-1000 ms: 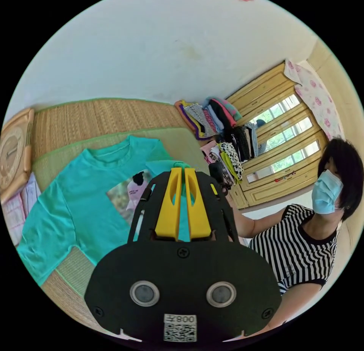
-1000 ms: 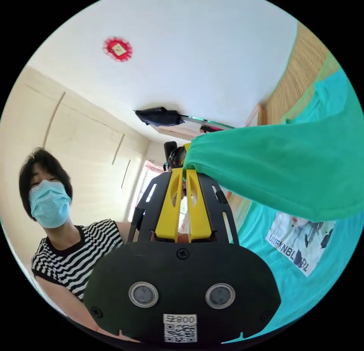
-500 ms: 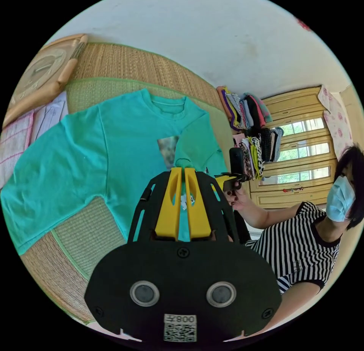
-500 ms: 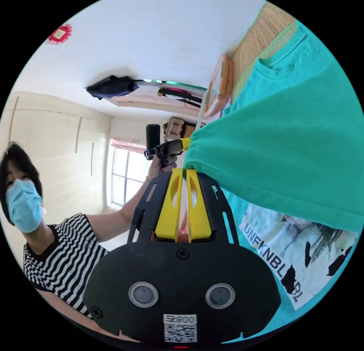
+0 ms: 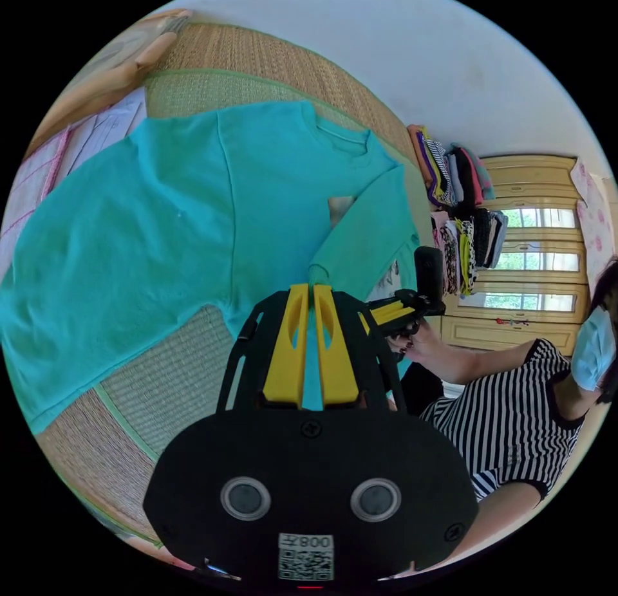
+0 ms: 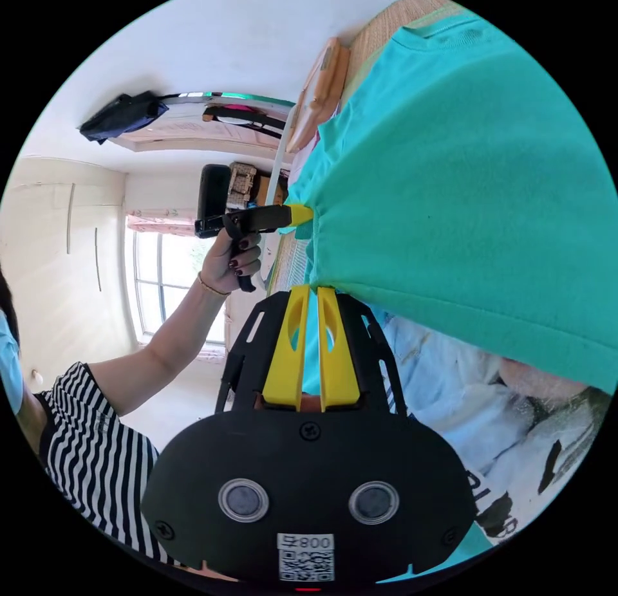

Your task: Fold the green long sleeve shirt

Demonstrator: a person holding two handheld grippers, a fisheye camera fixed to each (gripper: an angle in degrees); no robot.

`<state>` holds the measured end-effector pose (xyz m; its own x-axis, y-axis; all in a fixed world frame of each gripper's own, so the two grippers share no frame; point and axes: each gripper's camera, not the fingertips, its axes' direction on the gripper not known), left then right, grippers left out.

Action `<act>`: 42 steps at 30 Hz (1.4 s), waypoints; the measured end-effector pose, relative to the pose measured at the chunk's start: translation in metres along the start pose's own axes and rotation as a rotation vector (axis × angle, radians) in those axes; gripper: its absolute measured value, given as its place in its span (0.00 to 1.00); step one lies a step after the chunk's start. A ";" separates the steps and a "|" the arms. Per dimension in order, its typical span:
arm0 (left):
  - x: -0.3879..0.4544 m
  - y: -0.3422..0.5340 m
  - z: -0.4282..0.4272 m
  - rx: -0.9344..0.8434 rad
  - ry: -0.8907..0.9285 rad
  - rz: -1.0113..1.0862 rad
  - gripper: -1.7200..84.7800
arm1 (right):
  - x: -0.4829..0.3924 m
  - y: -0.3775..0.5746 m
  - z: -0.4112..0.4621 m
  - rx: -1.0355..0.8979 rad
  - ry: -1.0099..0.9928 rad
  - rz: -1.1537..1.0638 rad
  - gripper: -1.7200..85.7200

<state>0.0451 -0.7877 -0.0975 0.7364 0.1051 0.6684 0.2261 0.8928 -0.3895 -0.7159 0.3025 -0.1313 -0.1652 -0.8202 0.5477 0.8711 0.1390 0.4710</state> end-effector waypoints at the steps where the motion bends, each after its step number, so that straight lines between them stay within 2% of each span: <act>1: -0.001 -0.003 0.005 -0.011 -0.021 -0.002 0.04 | -0.002 -0.002 -0.001 -0.002 0.001 0.003 0.04; 7: -0.005 -0.007 0.024 -0.019 -0.076 -0.035 0.04 | -0.030 -0.018 -0.018 -0.053 0.021 0.004 0.04; 14: 0.015 0.008 0.020 0.097 -0.080 -0.059 0.04 | -0.069 -0.011 -0.051 -0.117 0.018 -0.041 0.02; 21: 0.084 0.015 0.017 0.200 -0.265 0.026 0.03 | -0.133 -0.013 -0.141 0.016 0.254 -0.181 0.02; 27: 0.124 0.022 0.007 0.315 -0.429 -0.061 0.03 | -0.136 -0.018 -0.132 -0.079 0.483 -0.223 0.02; 30: 0.148 0.024 0.000 0.372 -0.388 -0.030 0.02 | -0.138 -0.002 -0.128 -0.081 0.541 -0.261 0.02; 33: 0.174 0.007 0.014 0.301 -0.365 0.035 0.02 | -0.141 0.011 -0.129 -0.078 0.581 -0.302 0.03; 36: 0.185 -0.013 0.036 0.190 -0.412 0.018 0.02 | -0.138 0.020 -0.131 -0.104 0.576 -0.335 0.03; 41: 0.217 -0.027 0.013 0.240 -0.366 -0.016 0.03 | -0.116 0.033 -0.154 -0.168 0.475 -0.303 0.03; 42: 0.225 -0.030 0.009 0.249 -0.368 -0.005 0.03 | -0.115 0.043 -0.176 -0.123 0.433 -0.311 0.03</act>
<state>0.1981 -0.7870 0.0698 0.4495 0.2088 0.8685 0.0352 0.9674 -0.2509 -0.5774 0.3049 -0.2959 -0.2407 -0.9694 0.0487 0.8635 -0.1910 0.4668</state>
